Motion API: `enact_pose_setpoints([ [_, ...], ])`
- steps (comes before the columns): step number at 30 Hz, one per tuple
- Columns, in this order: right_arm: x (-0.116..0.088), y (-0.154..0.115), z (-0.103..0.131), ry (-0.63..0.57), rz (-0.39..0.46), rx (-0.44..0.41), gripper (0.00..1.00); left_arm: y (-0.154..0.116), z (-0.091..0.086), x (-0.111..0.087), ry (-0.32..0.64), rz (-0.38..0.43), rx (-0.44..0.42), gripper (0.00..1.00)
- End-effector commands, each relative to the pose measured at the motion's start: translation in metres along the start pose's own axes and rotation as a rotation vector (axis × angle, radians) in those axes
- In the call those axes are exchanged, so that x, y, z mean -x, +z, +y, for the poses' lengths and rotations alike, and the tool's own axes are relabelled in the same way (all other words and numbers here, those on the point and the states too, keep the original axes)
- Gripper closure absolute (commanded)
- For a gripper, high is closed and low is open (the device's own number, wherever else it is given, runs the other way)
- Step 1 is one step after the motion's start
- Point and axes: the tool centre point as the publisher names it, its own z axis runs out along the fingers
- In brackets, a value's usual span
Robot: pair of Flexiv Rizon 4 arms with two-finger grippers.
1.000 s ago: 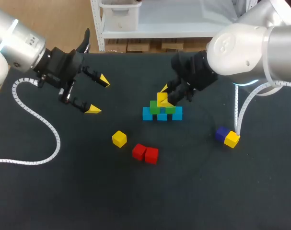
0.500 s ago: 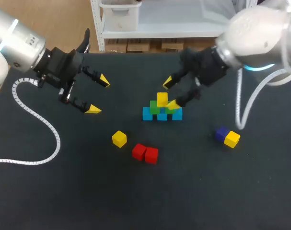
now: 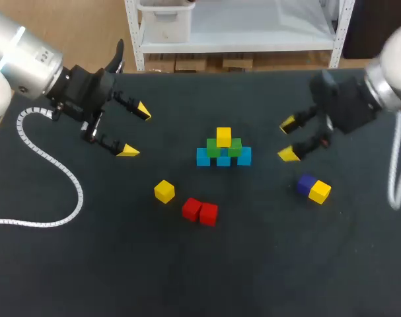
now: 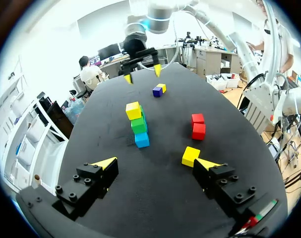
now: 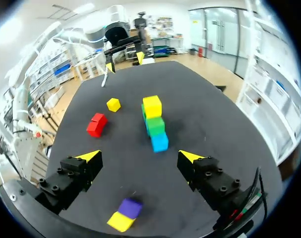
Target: Place the blue cubes, place green cubes on the blue cubes, place the yellow cubes on the green cubes, then place the red cubes on the yellow cubes, and place purple cube on the red cubes.
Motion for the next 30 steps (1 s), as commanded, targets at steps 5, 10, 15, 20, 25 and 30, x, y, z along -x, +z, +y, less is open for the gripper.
enact_pose_setpoints([
  [5, -0.051, -0.010, 0.075, 0.085, -0.072, -0.324, 0.00, 0.000, 0.000, -0.001, 0.003, -0.002, 0.001, 0.00],
  [10, -0.071, -0.003, 0.082, 0.112, -0.095, -0.337, 0.00, 0.000, 0.000, -0.001, 0.003, -0.002, 0.001, 0.00],
  [15, -0.086, 0.001, 0.081, 0.103, -0.116, -0.338, 0.00, 0.000, 0.000, -0.001, 0.003, -0.002, 0.001, 0.00],
  [20, -0.096, 0.003, 0.075, 0.079, -0.127, -0.332, 0.00, 0.000, 0.000, -0.001, 0.003, -0.002, 0.001, 0.00],
  [25, -0.102, 0.003, 0.069, 0.060, -0.138, -0.320, 0.00, 0.000, 0.000, -0.001, 0.003, -0.002, 0.001, 0.00],
  [30, -0.106, 0.002, 0.062, 0.057, -0.144, -0.305, 0.00, 0.000, 0.000, -0.001, 0.003, -0.002, 0.001, 0.00],
])
